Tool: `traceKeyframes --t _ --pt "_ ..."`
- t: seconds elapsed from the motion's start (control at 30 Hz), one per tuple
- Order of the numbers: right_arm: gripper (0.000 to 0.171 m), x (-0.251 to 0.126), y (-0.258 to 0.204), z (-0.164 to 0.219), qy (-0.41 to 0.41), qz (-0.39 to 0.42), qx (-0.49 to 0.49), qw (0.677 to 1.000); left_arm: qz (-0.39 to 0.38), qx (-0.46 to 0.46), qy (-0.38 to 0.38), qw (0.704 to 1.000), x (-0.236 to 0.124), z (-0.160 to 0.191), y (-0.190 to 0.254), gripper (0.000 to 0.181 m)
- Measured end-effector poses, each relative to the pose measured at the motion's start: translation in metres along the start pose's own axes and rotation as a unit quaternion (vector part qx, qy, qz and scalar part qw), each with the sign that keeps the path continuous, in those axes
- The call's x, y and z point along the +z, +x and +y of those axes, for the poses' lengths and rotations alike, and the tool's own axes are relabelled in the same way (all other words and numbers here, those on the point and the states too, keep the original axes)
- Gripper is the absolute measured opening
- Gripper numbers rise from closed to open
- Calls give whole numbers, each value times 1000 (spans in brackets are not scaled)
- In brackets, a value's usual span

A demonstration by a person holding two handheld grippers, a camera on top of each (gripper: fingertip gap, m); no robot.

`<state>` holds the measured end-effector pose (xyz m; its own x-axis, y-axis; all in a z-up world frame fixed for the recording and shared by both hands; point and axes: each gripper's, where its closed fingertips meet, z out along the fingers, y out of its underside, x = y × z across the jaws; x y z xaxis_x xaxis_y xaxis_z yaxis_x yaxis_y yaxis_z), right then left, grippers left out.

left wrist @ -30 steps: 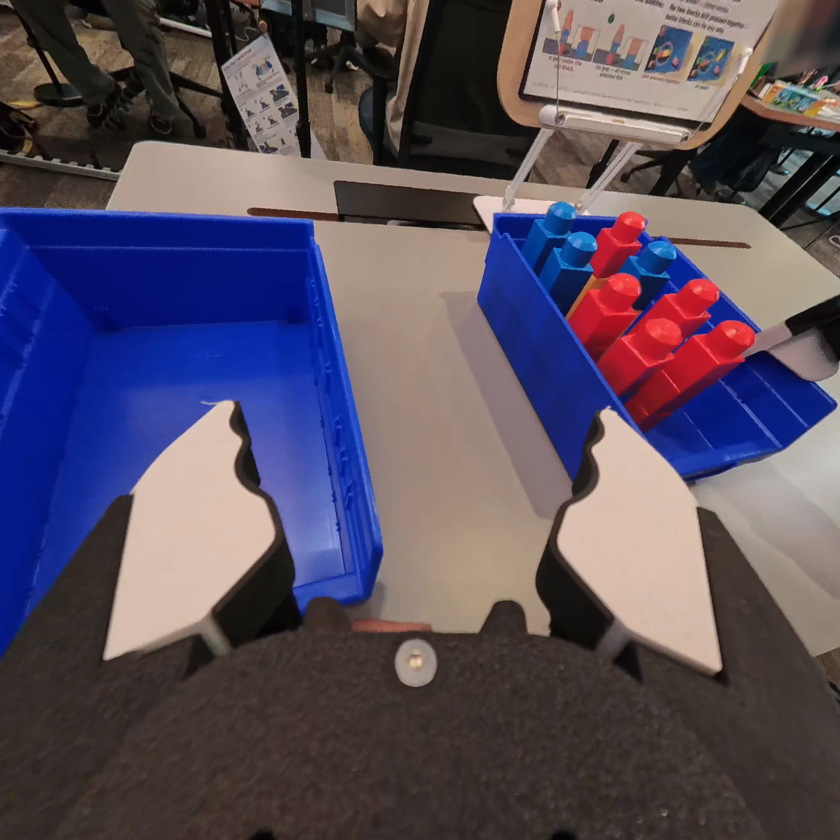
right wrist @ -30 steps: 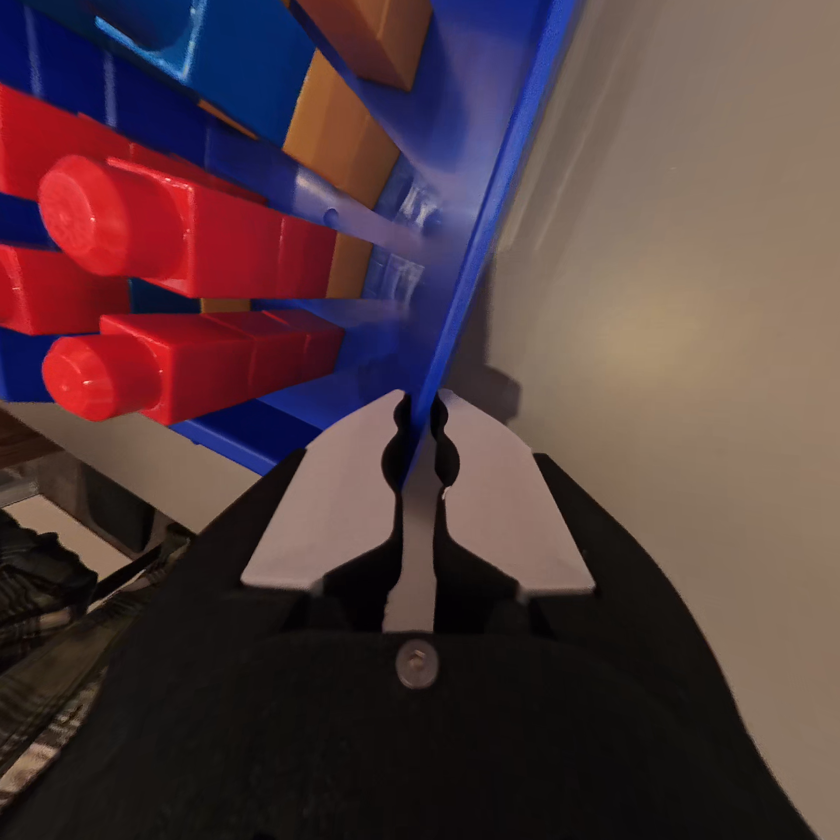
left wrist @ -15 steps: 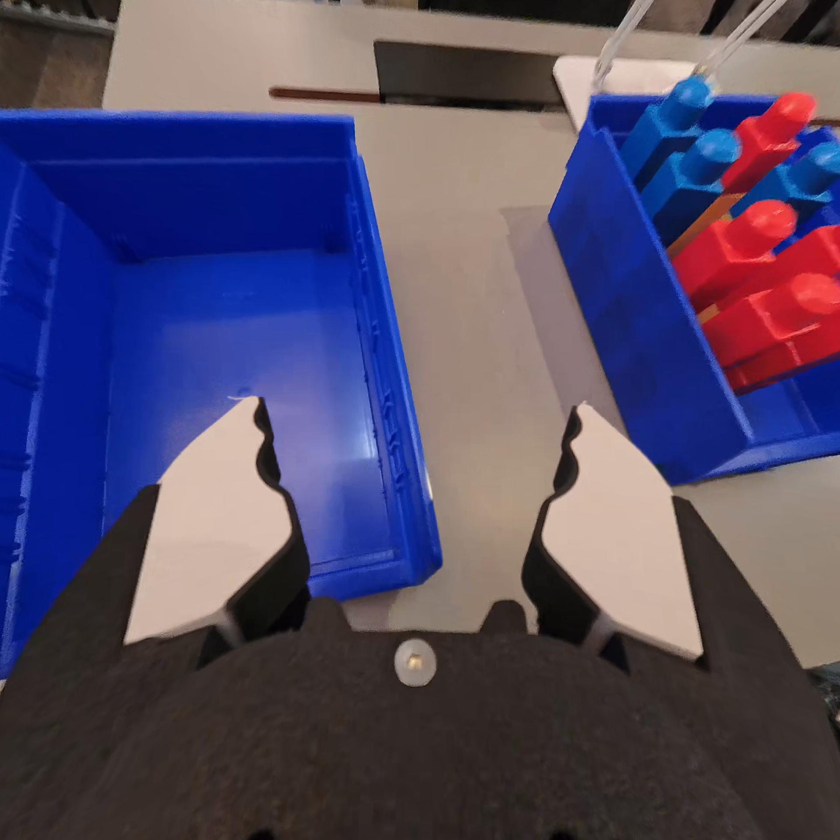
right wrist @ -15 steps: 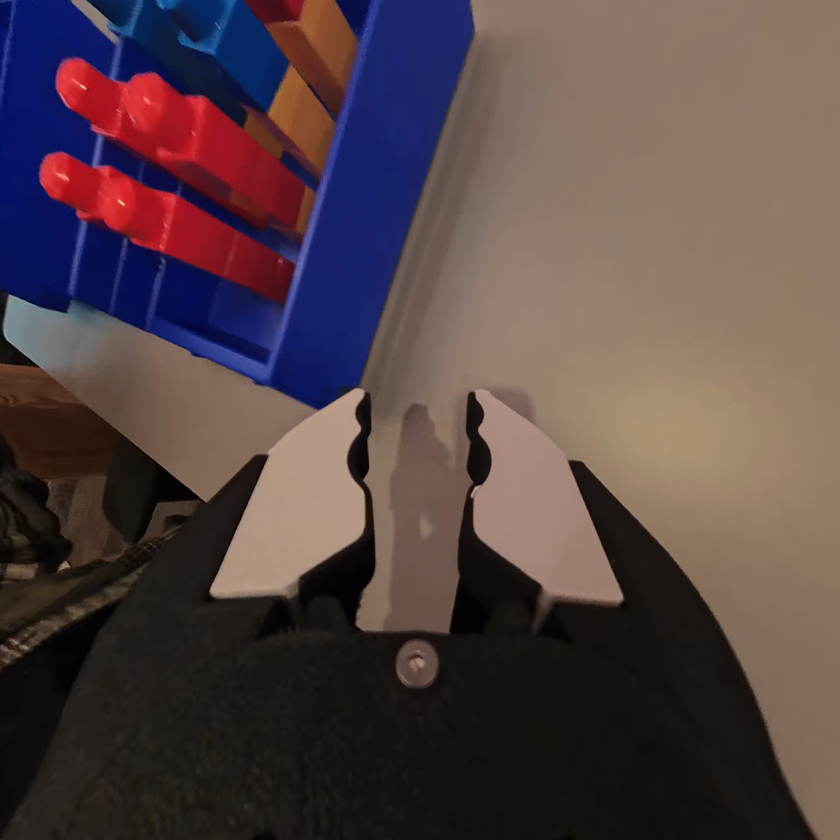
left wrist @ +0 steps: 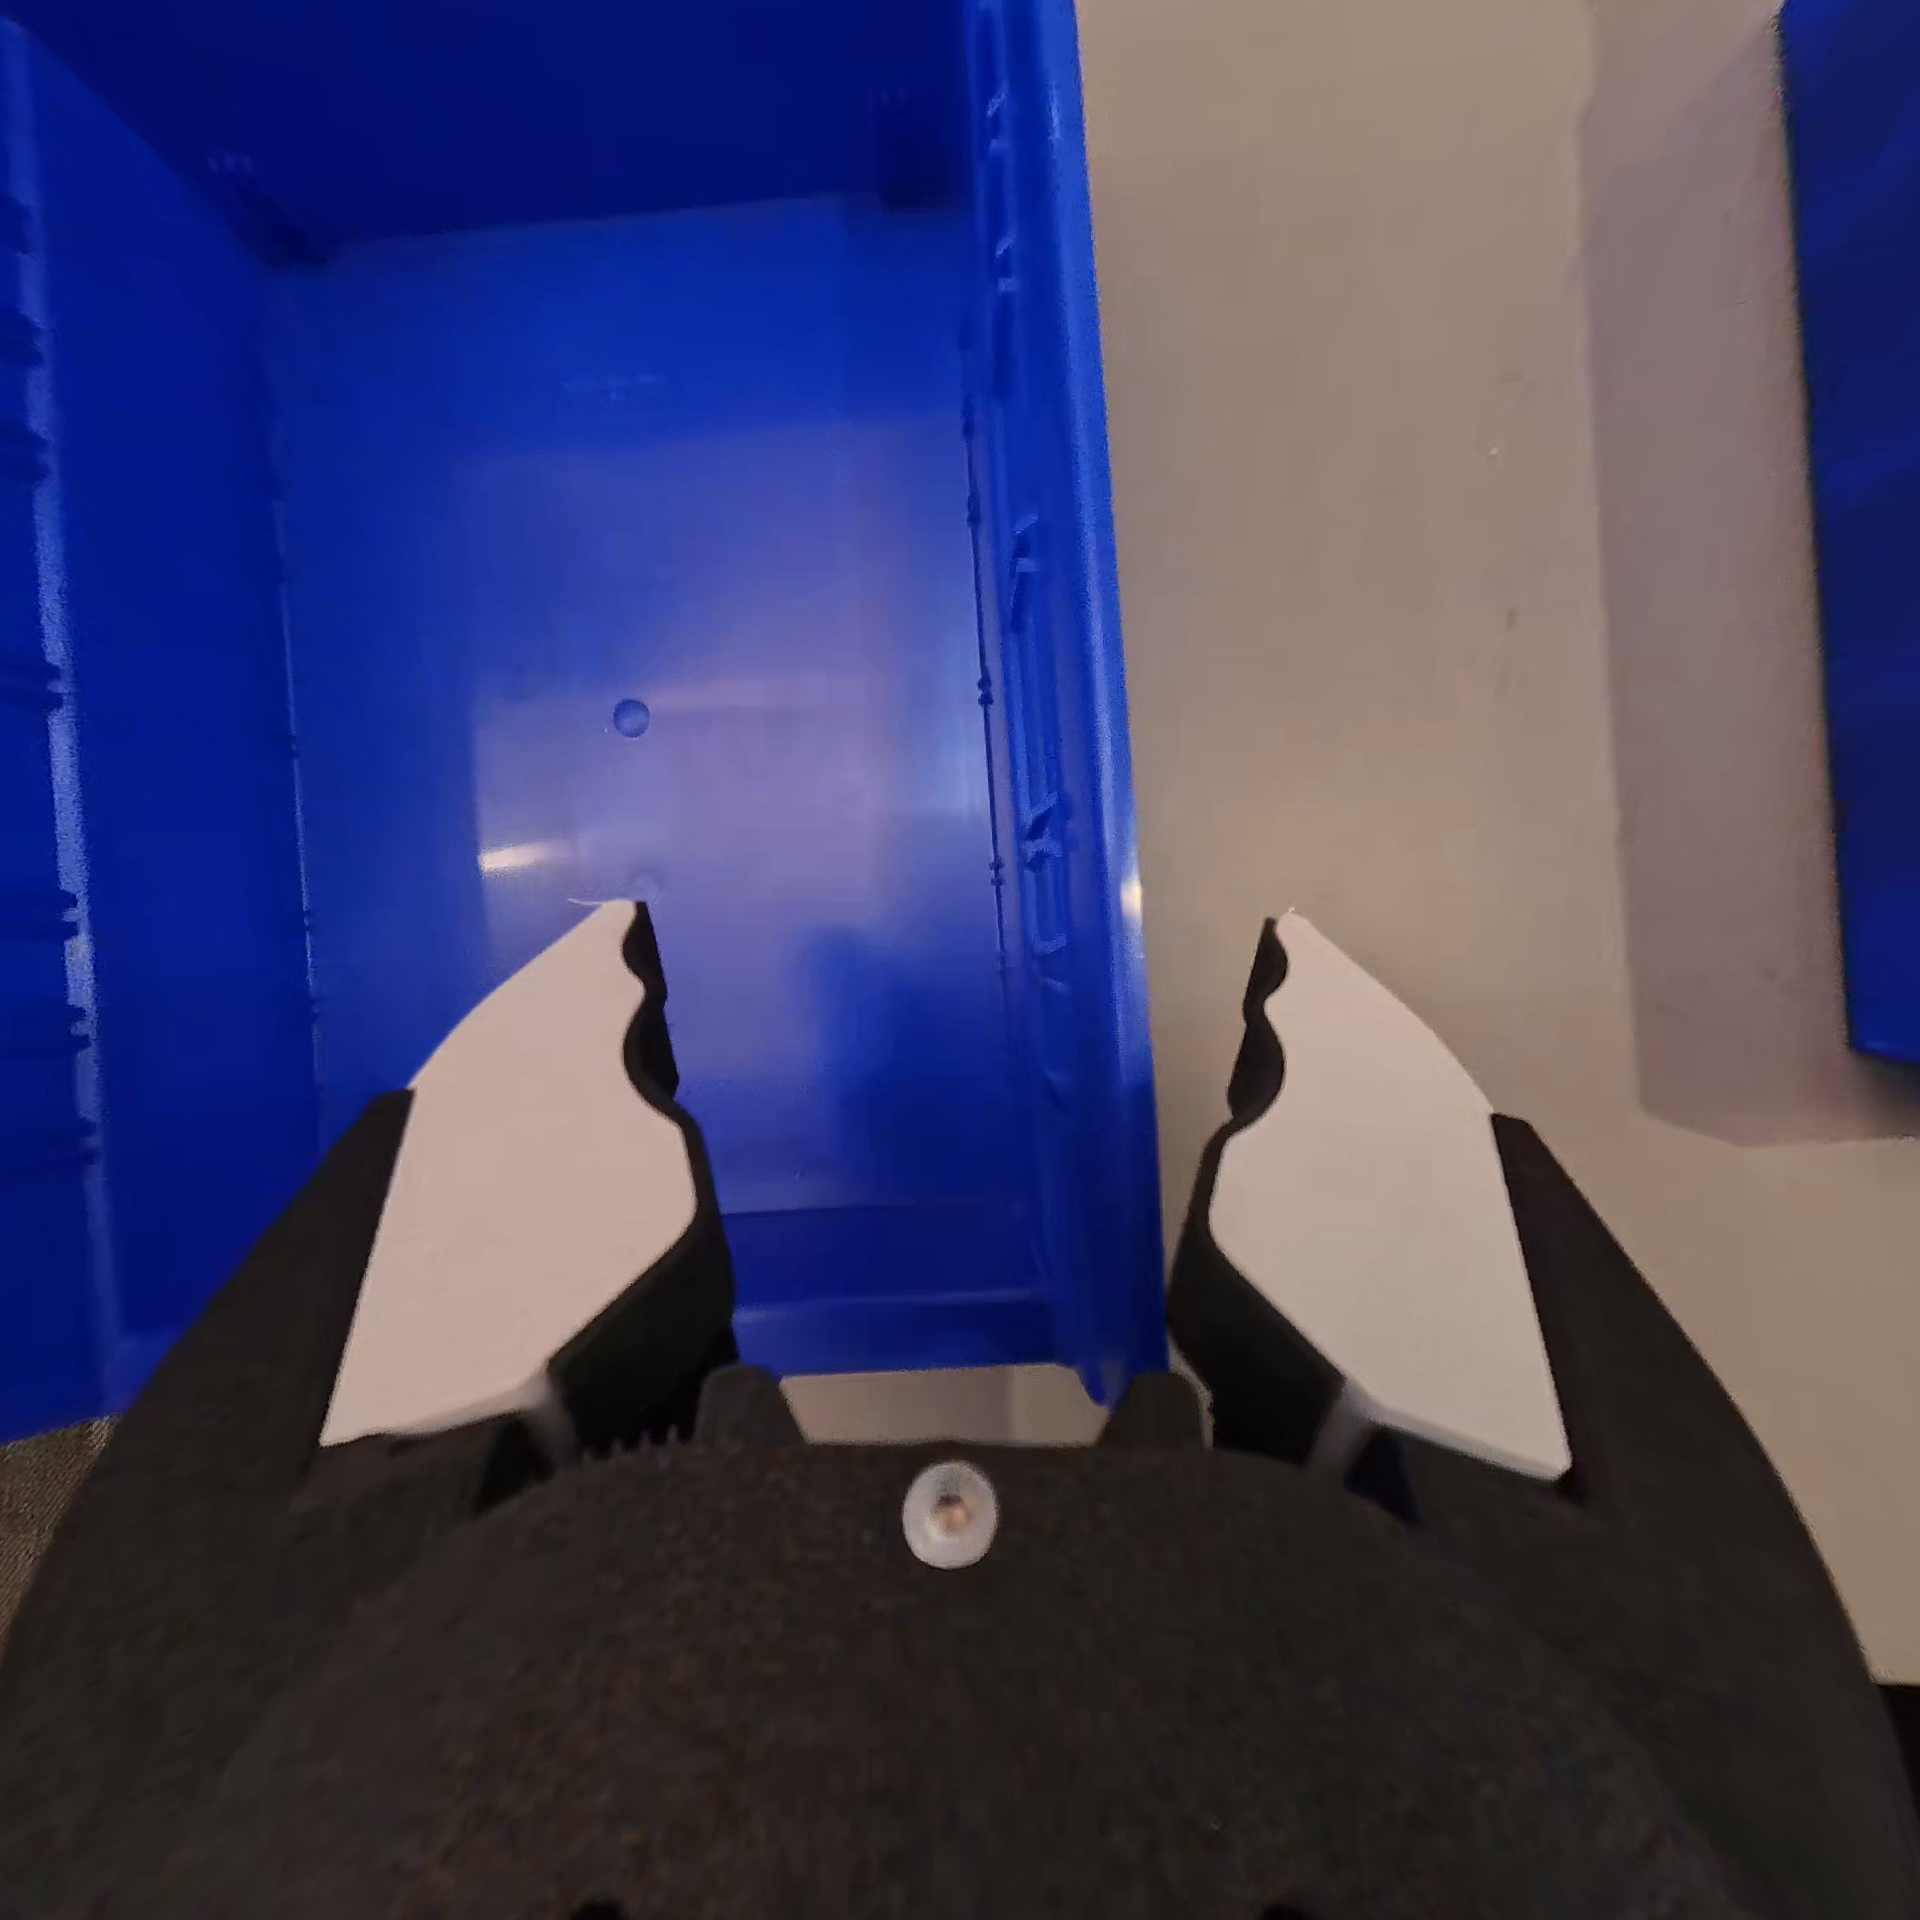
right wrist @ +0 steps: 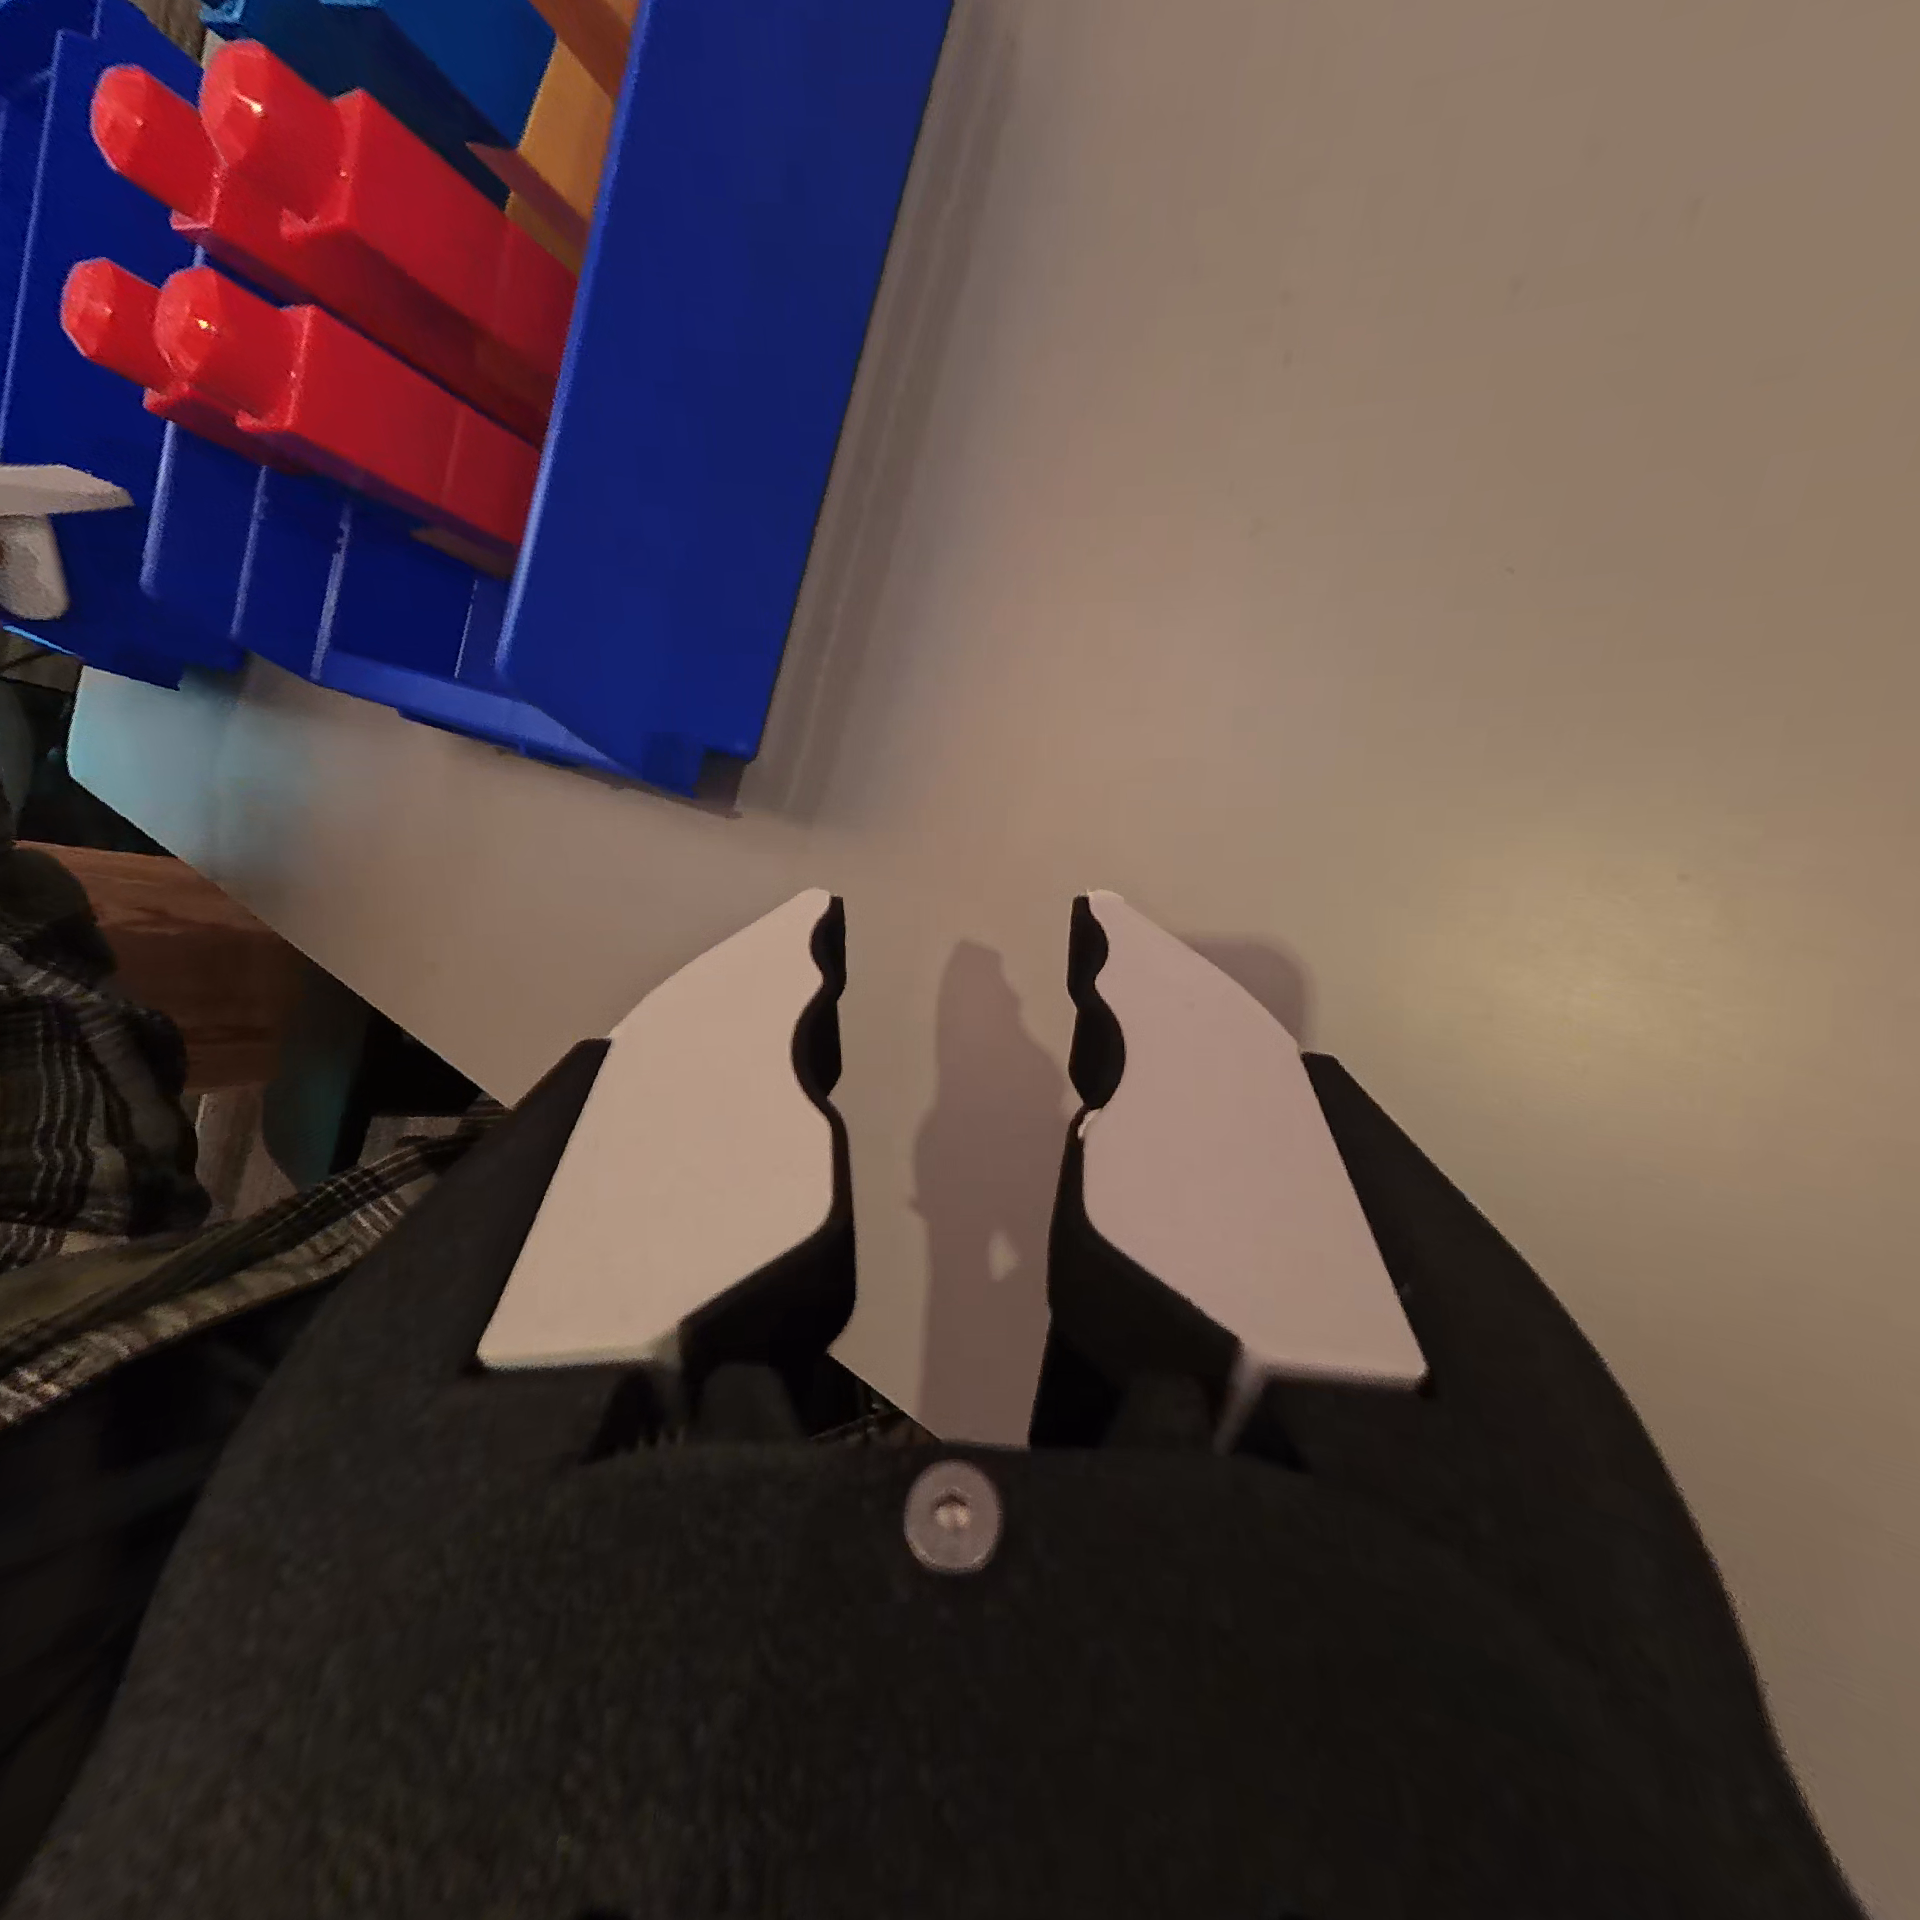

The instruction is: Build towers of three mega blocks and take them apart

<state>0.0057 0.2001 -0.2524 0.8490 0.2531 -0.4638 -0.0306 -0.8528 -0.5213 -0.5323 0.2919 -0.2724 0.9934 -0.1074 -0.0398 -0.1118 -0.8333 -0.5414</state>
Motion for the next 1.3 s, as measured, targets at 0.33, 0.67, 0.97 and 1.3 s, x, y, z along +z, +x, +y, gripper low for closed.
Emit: traceKeyframes --t 0.33,0.67,0.97,1.3 --pt "41 7 -3 4 -10 -10 -2 1000 79 19 -16 997 6 2 19 29" --pt "37 2 -1 8 -13 -12 -4 1000 2 61 -26 998 7 1 3 4" --pt "33 1 -5 6 -5 -22 -10 1000 27 44 32 998 -16 -27 -6 4" --pt "32 2 -8 7 -12 -24 -13 1000 9 99 74 992 -36 -47 -6 4"
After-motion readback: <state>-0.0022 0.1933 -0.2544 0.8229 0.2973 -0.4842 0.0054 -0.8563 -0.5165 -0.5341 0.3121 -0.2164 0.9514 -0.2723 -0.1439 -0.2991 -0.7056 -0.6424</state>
